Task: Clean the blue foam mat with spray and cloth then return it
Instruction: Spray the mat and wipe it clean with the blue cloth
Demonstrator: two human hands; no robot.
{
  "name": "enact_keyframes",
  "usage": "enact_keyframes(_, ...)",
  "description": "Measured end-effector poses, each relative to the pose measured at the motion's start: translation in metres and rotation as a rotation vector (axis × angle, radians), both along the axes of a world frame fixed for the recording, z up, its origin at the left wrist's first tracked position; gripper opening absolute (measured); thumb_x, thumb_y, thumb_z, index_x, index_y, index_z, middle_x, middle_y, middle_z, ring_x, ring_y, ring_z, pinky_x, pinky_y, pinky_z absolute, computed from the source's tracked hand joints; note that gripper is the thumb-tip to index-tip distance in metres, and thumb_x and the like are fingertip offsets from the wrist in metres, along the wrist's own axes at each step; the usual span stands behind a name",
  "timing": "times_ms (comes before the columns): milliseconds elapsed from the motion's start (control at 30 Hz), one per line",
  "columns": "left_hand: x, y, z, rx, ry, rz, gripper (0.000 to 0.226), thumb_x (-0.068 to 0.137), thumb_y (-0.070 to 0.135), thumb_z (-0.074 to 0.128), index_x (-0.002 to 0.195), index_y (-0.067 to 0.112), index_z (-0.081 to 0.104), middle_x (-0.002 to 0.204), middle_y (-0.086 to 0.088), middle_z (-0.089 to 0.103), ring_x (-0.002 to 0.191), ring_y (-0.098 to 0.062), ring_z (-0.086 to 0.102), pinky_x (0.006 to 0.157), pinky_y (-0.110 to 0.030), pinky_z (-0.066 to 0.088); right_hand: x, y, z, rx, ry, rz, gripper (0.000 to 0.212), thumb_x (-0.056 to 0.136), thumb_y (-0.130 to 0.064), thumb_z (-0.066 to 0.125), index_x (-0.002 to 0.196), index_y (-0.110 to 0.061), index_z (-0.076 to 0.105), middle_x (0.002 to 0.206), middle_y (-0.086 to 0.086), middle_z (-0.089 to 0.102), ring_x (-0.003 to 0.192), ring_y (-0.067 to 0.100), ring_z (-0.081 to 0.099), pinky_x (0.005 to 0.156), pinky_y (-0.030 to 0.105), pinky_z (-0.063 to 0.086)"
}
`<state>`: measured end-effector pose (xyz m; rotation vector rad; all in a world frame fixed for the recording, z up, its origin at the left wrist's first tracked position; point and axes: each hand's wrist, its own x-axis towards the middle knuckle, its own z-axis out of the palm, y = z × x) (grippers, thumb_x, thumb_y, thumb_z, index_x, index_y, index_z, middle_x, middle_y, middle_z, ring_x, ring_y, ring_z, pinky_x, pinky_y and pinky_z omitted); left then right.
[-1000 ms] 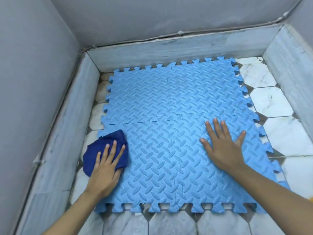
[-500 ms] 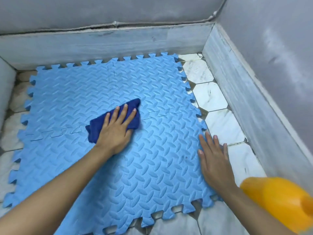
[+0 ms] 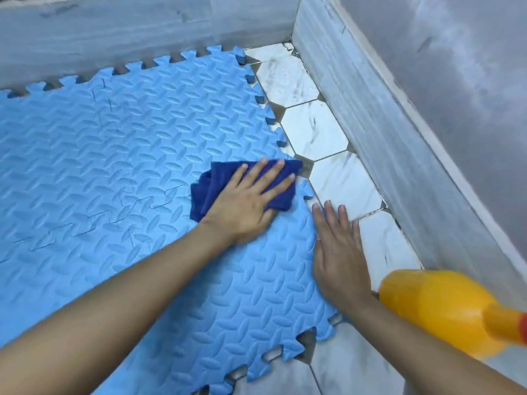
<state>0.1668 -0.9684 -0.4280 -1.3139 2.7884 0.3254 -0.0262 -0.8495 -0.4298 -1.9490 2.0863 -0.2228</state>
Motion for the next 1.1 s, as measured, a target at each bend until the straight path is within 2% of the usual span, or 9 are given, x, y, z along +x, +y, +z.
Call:
enact_keyframes(133,0.010,-0.106,0.000,0.006,-0.024,0.286,0.060,0.098,0.043,0.022,0.153,0.033,0.000,0.162,0.000,-0.005,0.148,-0.026,-0.004,0.117,-0.044,-0.003,0.000,-0.001,0.002,0.021,0.013,-0.016,0.061,0.094,-0.026,0.019,0.156,-0.023,0.019,0.163,0.005,0.017,0.152,0.023,0.002,0.122,0.044,0.001)
enact_keyframes(200,0.020,-0.112,0.000,0.014,0.002,0.360,0.060,0.098,0.044,0.021,0.153,0.030,0.002,0.162,-0.002,-0.006,0.147,-0.029,-0.009,0.118,-0.046,-0.004,0.003,-0.001,0.004,0.028,0.015,-0.021,0.062,0.094,-0.027,0.018,0.156,-0.023,0.019,0.163,0.006,0.017,0.151,0.024,0.003,0.122,0.045,0.001)
enact_keyframes(333,0.022,-0.005,0.005,-0.071,0.042,0.062,0.071,0.088,0.043,0.025,0.153,0.018,0.015,0.160,-0.008,0.012,0.147,-0.035,0.007,0.117,-0.049,0.009,0.004,0.000,0.004,0.024,0.029,-0.030,0.062,0.093,-0.025,0.021,0.155,-0.023,0.020,0.162,0.008,0.020,0.151,0.026,0.007,0.121,0.050,0.007)
enact_keyframes(467,0.032,0.099,0.013,0.015,0.002,-0.273,0.079,0.075,0.037,0.042,0.149,0.014,0.031,0.158,-0.006,0.024,0.144,-0.031,0.023,0.111,-0.048,0.020,0.001,0.002,0.003,0.028,0.031,-0.033,0.062,0.093,-0.024,0.025,0.155,-0.023,0.021,0.160,0.008,0.025,0.150,0.027,0.012,0.121,0.052,0.012)
enact_keyframes(700,-0.014,-0.075,0.002,0.022,0.064,0.053,0.062,0.092,0.042,0.019,0.152,0.030,0.014,0.161,-0.001,0.009,0.148,-0.026,0.008,0.118,-0.044,0.004,-0.001,0.001,0.004,0.048,-0.012,-0.052,0.061,0.094,-0.027,0.020,0.155,-0.029,0.016,0.161,0.003,0.022,0.151,0.023,0.009,0.122,0.048,0.005)
enact_keyframes(833,-0.006,-0.152,0.002,0.043,0.088,0.323,0.058,0.100,0.035,0.026,0.154,0.024,0.008,0.161,-0.006,-0.007,0.147,-0.031,-0.010,0.119,-0.040,-0.004,-0.001,0.001,0.003,0.036,-0.034,-0.064,0.059,0.096,-0.027,0.021,0.154,-0.030,0.020,0.160,0.002,0.026,0.150,0.022,0.014,0.122,0.050,0.006)
enact_keyframes(900,-0.008,-0.130,0.002,-0.005,0.078,0.333,0.062,0.098,0.040,0.022,0.154,0.022,0.003,0.161,-0.006,-0.009,0.146,-0.033,-0.011,0.119,-0.044,-0.003,0.000,0.001,0.004,0.038,-0.037,-0.068,0.059,0.096,-0.027,0.021,0.154,-0.029,0.022,0.160,0.003,0.027,0.150,0.022,0.015,0.121,0.051,0.007)
enact_keyframes(967,-0.009,-0.074,0.001,0.000,0.087,0.205,0.068,0.091,0.042,0.019,0.154,0.021,0.003,0.161,-0.004,-0.005,0.147,-0.030,-0.006,0.119,-0.047,0.004,0.000,0.002,0.004,0.042,-0.026,-0.061,0.058,0.096,-0.027,0.021,0.154,-0.028,0.022,0.160,0.003,0.028,0.150,0.022,0.015,0.121,0.050,0.008)
enact_keyframes(1100,0.017,0.048,0.014,0.065,0.126,-0.022,0.073,0.084,0.035,0.032,0.153,0.019,0.014,0.161,-0.002,0.009,0.148,-0.027,0.005,0.118,-0.040,0.008,-0.001,0.001,0.004,0.042,-0.030,-0.065,0.058,0.096,-0.028,0.020,0.154,-0.028,0.022,0.159,0.003,0.028,0.150,0.023,0.017,0.121,0.049,0.009)
